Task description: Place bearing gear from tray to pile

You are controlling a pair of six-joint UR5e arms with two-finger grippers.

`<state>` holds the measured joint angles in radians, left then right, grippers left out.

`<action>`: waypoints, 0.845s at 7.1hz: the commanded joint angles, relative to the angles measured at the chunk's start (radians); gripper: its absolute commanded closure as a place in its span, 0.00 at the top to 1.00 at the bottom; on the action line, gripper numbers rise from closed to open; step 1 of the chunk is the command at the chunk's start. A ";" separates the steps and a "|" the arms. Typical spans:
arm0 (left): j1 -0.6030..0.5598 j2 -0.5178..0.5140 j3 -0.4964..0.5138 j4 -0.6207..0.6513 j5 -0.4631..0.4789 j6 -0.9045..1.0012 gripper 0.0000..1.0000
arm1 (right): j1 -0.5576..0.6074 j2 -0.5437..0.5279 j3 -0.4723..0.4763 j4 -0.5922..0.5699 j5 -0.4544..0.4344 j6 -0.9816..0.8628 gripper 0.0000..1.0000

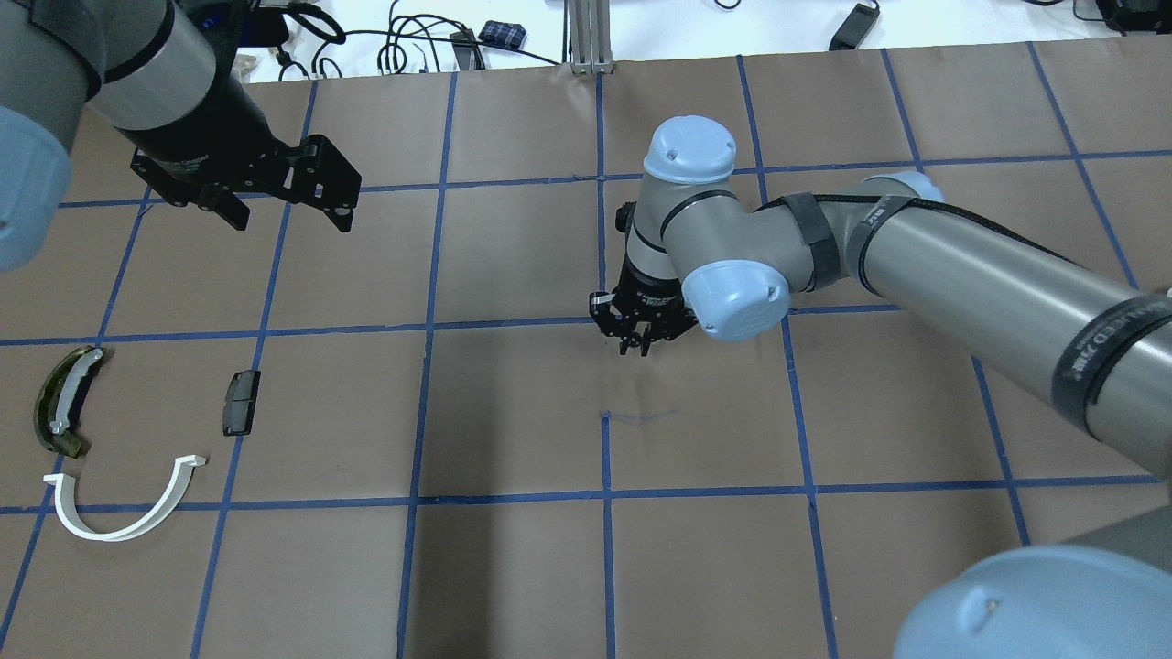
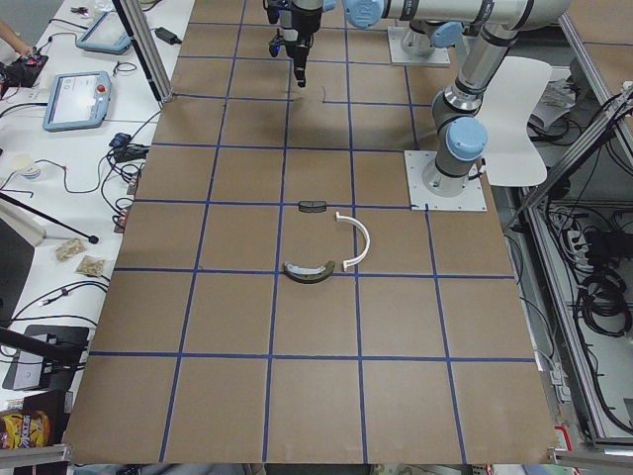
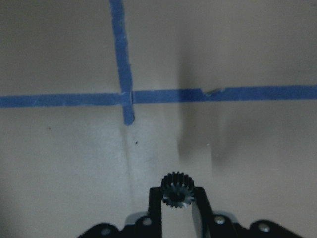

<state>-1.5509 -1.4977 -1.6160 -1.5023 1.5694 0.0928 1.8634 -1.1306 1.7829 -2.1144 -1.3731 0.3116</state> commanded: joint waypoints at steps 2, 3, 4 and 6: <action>0.008 0.002 -0.004 -0.012 0.001 0.015 1.00 | 0.049 0.023 0.021 -0.052 0.003 0.006 0.43; 0.003 0.001 -0.004 -0.012 0.003 -0.001 1.00 | 0.051 0.022 0.021 -0.053 0.002 0.003 0.70; 0.005 -0.018 0.007 0.000 0.003 -0.007 1.00 | 0.049 0.017 0.015 -0.053 -0.006 0.001 0.85; 0.003 -0.042 0.005 0.017 -0.011 -0.068 1.00 | -0.048 -0.035 0.004 -0.036 -0.149 -0.064 0.90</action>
<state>-1.5472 -1.5243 -1.6075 -1.4975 1.5675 0.0523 1.8733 -1.1338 1.7924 -2.1613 -1.4265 0.2922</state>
